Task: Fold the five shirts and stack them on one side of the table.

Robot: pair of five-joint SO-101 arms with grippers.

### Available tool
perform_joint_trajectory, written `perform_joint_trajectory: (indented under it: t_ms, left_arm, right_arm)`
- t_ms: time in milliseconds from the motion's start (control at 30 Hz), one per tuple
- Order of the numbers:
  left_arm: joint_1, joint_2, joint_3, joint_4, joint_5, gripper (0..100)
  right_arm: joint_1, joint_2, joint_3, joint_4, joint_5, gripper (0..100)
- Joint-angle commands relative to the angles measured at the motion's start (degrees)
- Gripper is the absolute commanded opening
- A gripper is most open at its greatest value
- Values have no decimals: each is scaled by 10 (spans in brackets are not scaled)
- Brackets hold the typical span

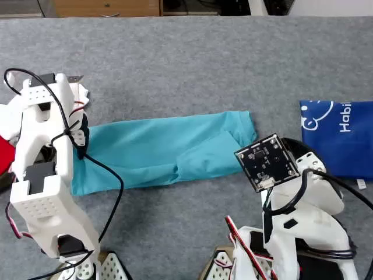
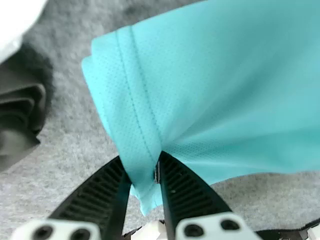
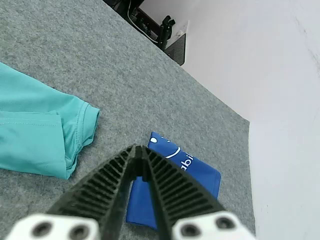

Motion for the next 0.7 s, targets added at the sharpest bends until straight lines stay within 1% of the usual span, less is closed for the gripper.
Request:
perform_joint_trajectory:
  t_ms: [0, 100, 233, 433, 667]
  left_arm:
    - [21, -33, -49, 40, -5, 17]
    - [58, -38, -49, 44, 2, 17]
    - [98, -59, -40, 44, 49, 17]
    - [194, -127, 8, 44, 98, 17]
    - [313, -175, 11, 44, 164, 17]
  right_arm:
    - [13, 0, -19, 4, 6, 3]
    - [13, 0, -19, 4, 6, 3]
    - [13, 0, -19, 4, 6, 3]
    - [13, 0, -19, 4, 4, 2]
    - [13, -25, -15, 4, 4, 2]
